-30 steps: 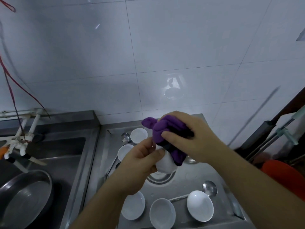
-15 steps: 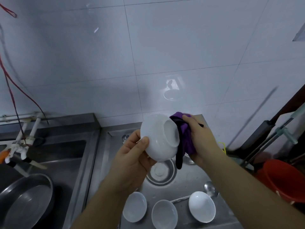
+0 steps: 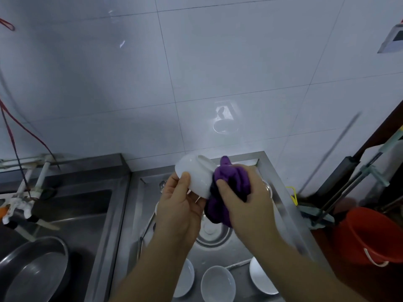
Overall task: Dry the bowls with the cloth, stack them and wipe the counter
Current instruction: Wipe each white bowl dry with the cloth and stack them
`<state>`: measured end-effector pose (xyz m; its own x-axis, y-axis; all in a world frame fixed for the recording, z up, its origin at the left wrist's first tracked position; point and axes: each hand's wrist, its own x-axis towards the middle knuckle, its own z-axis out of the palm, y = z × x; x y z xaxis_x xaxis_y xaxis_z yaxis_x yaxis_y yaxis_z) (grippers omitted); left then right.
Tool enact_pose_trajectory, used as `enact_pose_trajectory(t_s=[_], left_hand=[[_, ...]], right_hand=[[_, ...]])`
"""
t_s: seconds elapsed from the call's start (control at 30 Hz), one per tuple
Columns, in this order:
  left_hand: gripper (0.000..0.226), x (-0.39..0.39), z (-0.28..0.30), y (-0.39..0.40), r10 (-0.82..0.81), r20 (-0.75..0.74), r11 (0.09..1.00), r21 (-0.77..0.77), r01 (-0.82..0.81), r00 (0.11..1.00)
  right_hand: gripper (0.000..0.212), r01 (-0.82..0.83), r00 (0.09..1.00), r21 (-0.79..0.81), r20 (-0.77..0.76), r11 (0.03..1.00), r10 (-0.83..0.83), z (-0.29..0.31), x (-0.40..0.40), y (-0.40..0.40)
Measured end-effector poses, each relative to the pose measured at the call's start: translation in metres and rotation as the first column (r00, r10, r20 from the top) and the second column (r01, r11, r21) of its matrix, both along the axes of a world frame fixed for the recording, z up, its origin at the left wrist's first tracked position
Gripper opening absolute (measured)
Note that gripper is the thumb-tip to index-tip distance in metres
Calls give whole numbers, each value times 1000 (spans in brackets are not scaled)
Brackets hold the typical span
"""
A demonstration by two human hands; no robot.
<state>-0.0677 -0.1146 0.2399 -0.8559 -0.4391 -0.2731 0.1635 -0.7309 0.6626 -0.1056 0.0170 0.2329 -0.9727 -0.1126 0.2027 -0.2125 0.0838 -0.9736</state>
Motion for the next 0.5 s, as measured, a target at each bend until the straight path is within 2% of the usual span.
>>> enact_pose_trajectory(t_s=[0.07,0.13,0.17,0.3,0.5], left_hand=[[13,0,-4,5,-45,35,998,-43,47,998],[15,4,-7,8,-110,47,992,-61,113,993],[21,6,-9,9,-135,45,989,-56,137,990],[44,10,-12,4,-209,74,972,-93,215,975],[40,8,-13,2,-254,94,957,-116,264,963]], right_hand=[[29,-90,962,169,-241,981,129,4,4,0],[36,-140,848,356,-439,924,297,8,1,1],[36,-156,794,431,-481,889,372,13,-3,3],[36,-223,716,593,-439,774,543,30,-20,9],[34,-223,749,610,-392,760,534,39,-30,1]])
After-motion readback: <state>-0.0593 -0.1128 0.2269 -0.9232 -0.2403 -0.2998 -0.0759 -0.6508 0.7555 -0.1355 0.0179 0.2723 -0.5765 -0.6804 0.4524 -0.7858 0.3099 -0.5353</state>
